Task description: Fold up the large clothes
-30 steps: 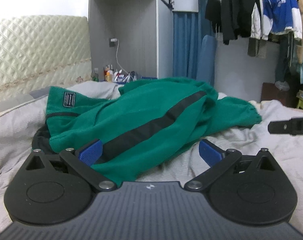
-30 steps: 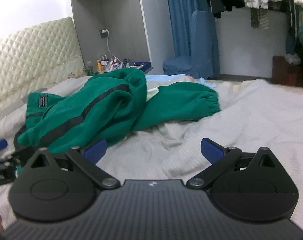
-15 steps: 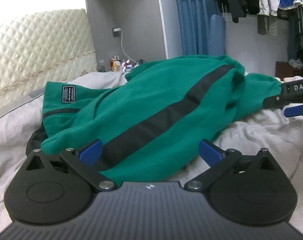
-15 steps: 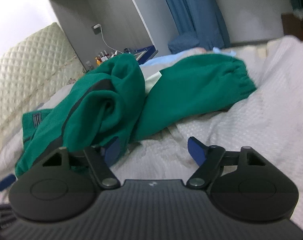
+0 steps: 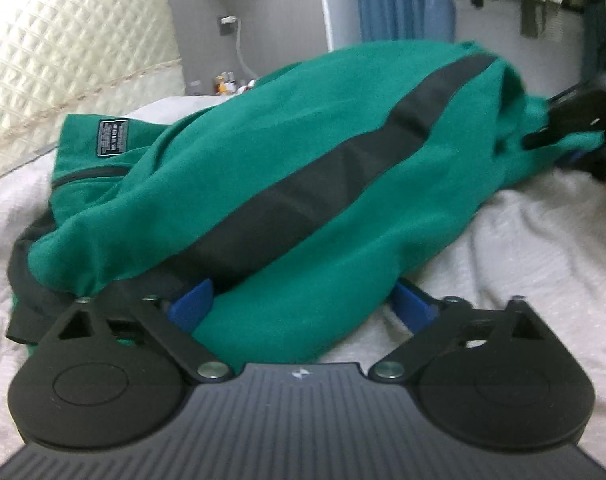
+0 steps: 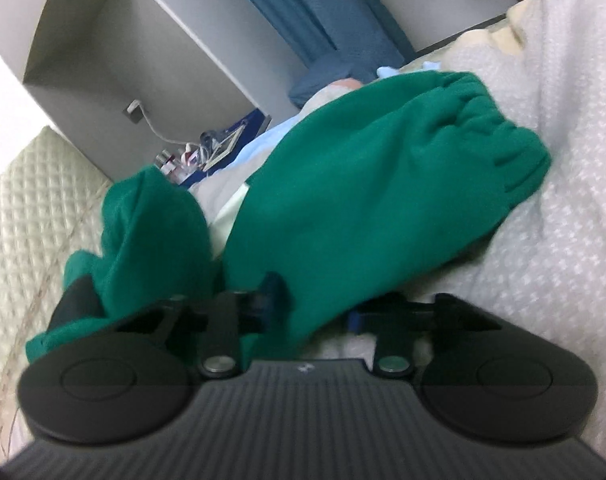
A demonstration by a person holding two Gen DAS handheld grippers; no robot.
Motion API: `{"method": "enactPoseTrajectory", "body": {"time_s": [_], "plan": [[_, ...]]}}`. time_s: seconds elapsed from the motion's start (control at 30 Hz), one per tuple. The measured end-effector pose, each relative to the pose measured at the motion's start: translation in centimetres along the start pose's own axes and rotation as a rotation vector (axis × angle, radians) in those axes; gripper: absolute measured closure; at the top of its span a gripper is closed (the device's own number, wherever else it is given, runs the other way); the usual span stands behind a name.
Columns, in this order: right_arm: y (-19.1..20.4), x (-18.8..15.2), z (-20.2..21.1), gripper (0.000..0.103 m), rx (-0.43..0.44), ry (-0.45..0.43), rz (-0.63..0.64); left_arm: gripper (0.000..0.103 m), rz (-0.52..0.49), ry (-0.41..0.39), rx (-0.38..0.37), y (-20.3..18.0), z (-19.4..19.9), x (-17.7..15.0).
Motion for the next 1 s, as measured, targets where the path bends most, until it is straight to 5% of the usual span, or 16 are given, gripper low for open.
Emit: {"method": "enactPoseTrajectory", "body": {"time_s": [0.13,0.27,0.37,0.53,0.73,1.0], "plan": [[0.5,0.5,1.6,0.092,0.021,-0.025,0.025,0.033,0.041,-0.042,0.001,0.8,0.4,0.3],[2.2,0.1,4.7,0.094,-0.001,-0.074,0.166,0.075,0.115,-0.074,0.026,2.5,1.6,0.4],[2.5,-0.6,7.2,0.095,-0.017,-0.102,0.232,0.088,0.174,-0.118,0.041,4.1,3.3,0.7],[1.7,-0.6,12.1,0.099,-0.027,-0.152,0.202,0.095,0.239,-0.212,0.098,6.7,7.3,1.0],[0.3,1.1,20.8,0.100,-0.084,-0.377,0.173,0.096,0.334,-0.258,0.121,10.7,12.2,0.6],[-3.1,-1.1,22.5,0.097,-0.096,-0.197,0.081,0.096,0.473,-0.233,0.176,17.2,14.1,0.0]]}}
Point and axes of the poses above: each gripper's, at about its wrist camera, not at the fingertips, and z roughly against the way its jaws point, y to its left, x to its top, the point moved 3 cm from there along -z, roughly the way its jaws point, and after that the axes turned 12 degrees about y, right-handed, at the moved point
